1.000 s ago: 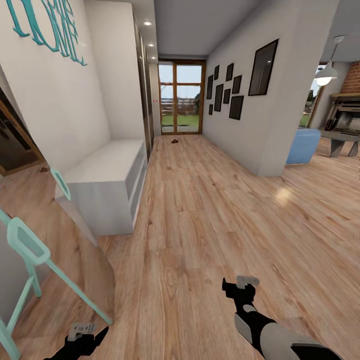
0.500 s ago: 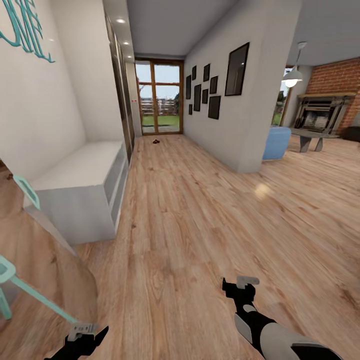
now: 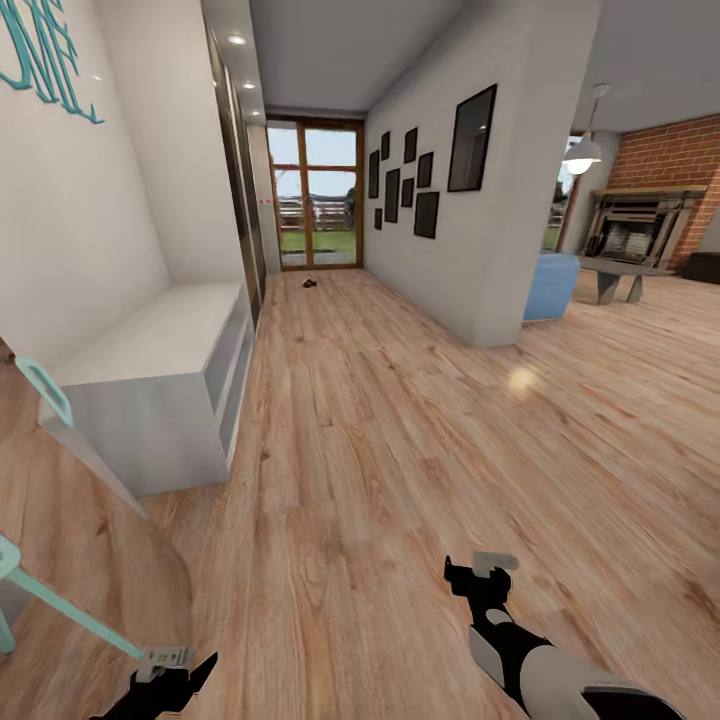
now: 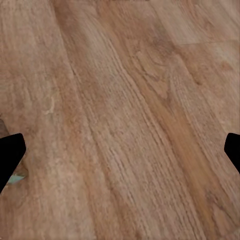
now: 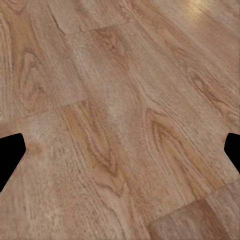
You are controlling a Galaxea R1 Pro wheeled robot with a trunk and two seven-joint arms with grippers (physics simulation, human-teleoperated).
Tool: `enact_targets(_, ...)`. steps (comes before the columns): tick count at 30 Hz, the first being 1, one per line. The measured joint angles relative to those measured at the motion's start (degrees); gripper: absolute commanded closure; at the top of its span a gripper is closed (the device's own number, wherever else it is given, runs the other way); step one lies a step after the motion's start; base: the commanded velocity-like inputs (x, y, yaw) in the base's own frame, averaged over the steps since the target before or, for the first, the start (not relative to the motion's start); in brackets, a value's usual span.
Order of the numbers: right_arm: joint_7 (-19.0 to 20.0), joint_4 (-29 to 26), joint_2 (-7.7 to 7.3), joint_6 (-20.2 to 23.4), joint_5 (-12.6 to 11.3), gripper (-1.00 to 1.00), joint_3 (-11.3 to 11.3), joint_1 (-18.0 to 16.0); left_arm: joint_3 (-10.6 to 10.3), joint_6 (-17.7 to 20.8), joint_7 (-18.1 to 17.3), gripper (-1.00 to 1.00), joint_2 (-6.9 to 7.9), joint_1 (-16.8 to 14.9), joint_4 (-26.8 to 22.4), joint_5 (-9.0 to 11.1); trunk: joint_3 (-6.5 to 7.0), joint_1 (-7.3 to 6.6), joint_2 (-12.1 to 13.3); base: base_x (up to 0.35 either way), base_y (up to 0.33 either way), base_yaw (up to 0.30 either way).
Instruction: Pick up the two gym shoes and the two sandals from the corridor floor and place them onto the hallstand (shoe rack) in the corridor, making sure they are on the rack and not on the floor. Arrange them so the two gym shoes are next to each other and the two sandals are next to each other.
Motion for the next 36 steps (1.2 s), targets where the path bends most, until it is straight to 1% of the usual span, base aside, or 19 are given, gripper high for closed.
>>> enact_targets(3,0.0,0.0,0.01,0.0,0.0,-1.0,0.0,0.0,0.0,0.0,0.0,-1.0,-0.06,0.0,0.0,0.0,0.0,-0.01,0.0,0.275,0.149,0.0)
enact_targets(4,0.0,0.0,-0.01,0.0,0.0,-1.0,0.0,0.0,-0.3,-0.1,-0.2,-1.0,-0.09,0.0,0.1,-0.3,0.0,-0.01,0.0,0.306,0.098,0.0)
enact_targets(5,0.0,0.0,-0.01,0.0,0.0,-1.0,0.0,0.0,0.0,0.0,0.0,-1.0,-0.07,0.0,0.0,0.0,0.0,-0.01,0.0,0.32,0.062,0.0)
enact_targets(9,0.0,0.0,-0.03,0.0,0.0,-1.0,0.0,0.0,0.0,0.0,0.0,-1.0,-0.09,0.0,0.0,0.0,0.0,-0.01,0.0,0.336,0.024,-0.018)
enact_targets(16,0.0,0.0,-0.05,0.0,0.0,-1.0,0.0,0.0,-0.1,0.0,0.0,-1.0,-0.09,0.0,0.0,0.0,0.0,-0.01,0.0,0.345,0.004,-0.179)
enact_targets(28,0.0,0.0,-0.05,0.0,0.0,-1.0,0.0,0.0,-0.1,0.0,0.0,-1.0,-0.09,0.0,0.0,0.0,0.0,0.01,0.0,0.079,0.0,-0.015)
enact_targets(36,0.0,0.0,-0.06,0.0,0.0,-1.0,0.0,0.0,0.0,0.0,0.0,-1.0,-0.09,0.0,0.0,0.0,0.0,-0.01,0.0,0.295,0.0,0.0)
